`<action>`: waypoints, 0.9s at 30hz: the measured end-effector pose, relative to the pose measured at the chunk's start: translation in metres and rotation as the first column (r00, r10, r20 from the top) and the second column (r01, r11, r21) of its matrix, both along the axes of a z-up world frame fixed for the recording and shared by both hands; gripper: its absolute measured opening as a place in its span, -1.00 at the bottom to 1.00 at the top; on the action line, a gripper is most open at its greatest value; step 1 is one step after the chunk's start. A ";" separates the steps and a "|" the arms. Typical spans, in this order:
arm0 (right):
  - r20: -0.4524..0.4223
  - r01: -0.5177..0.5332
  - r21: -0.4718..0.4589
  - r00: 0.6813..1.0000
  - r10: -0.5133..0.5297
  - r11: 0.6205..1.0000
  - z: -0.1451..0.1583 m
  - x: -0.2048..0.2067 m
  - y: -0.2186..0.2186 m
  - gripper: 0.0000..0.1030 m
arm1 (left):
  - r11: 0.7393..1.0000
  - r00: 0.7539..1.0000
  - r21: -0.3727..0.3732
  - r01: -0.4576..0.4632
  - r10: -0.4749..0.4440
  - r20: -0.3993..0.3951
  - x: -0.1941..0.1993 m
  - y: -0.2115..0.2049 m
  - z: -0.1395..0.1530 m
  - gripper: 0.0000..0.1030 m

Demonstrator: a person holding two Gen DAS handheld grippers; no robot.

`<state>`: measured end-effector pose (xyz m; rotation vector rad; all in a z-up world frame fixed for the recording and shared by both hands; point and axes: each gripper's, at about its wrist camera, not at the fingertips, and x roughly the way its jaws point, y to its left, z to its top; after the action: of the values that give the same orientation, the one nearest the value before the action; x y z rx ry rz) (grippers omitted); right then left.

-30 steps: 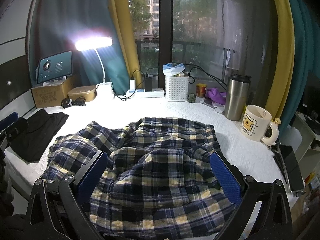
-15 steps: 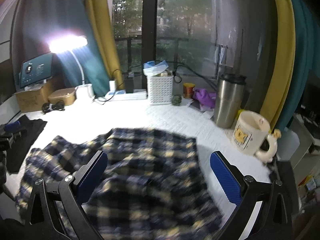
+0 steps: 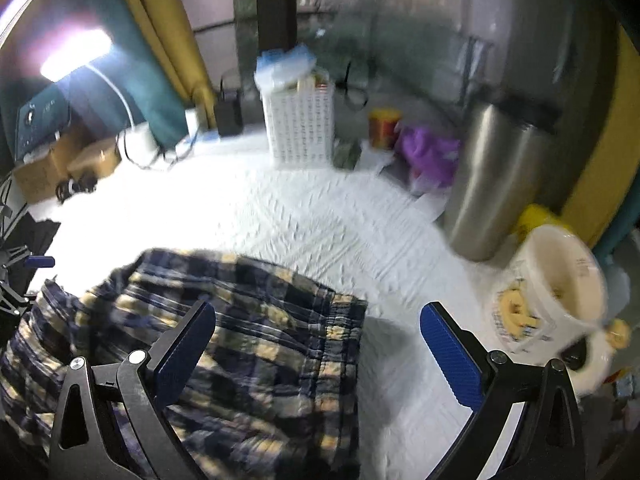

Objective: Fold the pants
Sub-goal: 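Grasp the plaid pants waistband edges with the left and right grippers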

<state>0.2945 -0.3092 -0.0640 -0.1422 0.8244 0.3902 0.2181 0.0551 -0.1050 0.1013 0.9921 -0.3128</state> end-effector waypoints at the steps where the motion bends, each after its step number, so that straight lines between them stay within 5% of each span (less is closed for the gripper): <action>1: -0.016 -0.007 0.017 1.000 0.008 1.000 -0.003 0.006 0.000 0.97 | 1.000 1.000 -0.010 0.017 -0.017 -0.021 0.001 -0.002 -0.004 0.49; 4: -0.078 -0.033 0.046 0.996 0.037 0.998 -0.013 0.020 0.003 0.88 | 0.999 0.999 -0.006 0.039 -0.039 -0.011 -0.001 -0.007 -0.005 0.32; 5: -0.096 -0.037 0.042 0.995 0.041 0.998 -0.017 0.024 0.004 0.87 | 0.999 0.999 -0.008 0.044 -0.044 -0.008 -0.002 -0.007 -0.004 0.10; 6: -0.119 -0.038 0.043 0.992 0.043 0.998 -0.023 0.030 0.005 0.75 | 0.999 0.999 -0.015 0.045 -0.045 -0.006 -0.003 -0.007 -0.003 -0.22; 9: -0.206 -0.026 0.065 0.978 0.039 0.998 -0.045 0.043 0.005 0.31 | 0.999 1.000 -0.036 0.020 -0.020 -0.013 -0.003 -0.006 -0.001 -0.78; 11: -0.193 -0.028 0.059 0.980 0.039 0.998 -0.049 0.042 0.006 0.12 | 0.998 1.000 -0.056 0.008 -0.008 -0.009 -0.007 -0.004 0.001 -0.83; 12: -0.190 -0.034 0.056 0.981 0.044 0.998 -0.048 0.041 0.007 -0.33 | 0.998 1.000 -0.059 -0.004 0.004 0.004 -0.009 -0.003 0.003 -0.89; 13: -0.197 -0.047 0.060 0.979 0.058 0.997 -0.047 0.040 0.009 -0.43 | 0.998 0.999 -0.058 -0.026 0.028 0.024 -0.011 -0.001 0.007 -0.91; 20: -0.053 -0.057 -0.044 0.997 0.054 0.997 -0.021 0.023 0.021 -0.47 | 0.977 0.945 -0.081 -0.196 0.210 0.250 -0.023 0.024 0.059 -0.93; 27: 0.139 0.055 -0.042 0.989 -0.049 0.998 0.017 0.006 0.011 -0.48 | 0.947 0.854 -0.117 -0.298 0.320 0.411 -0.026 0.051 0.106 -0.93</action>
<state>0.3008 -0.2987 -0.0467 -0.1881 0.6997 0.3089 0.1917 0.1060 0.0013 -0.0367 0.5501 -0.0118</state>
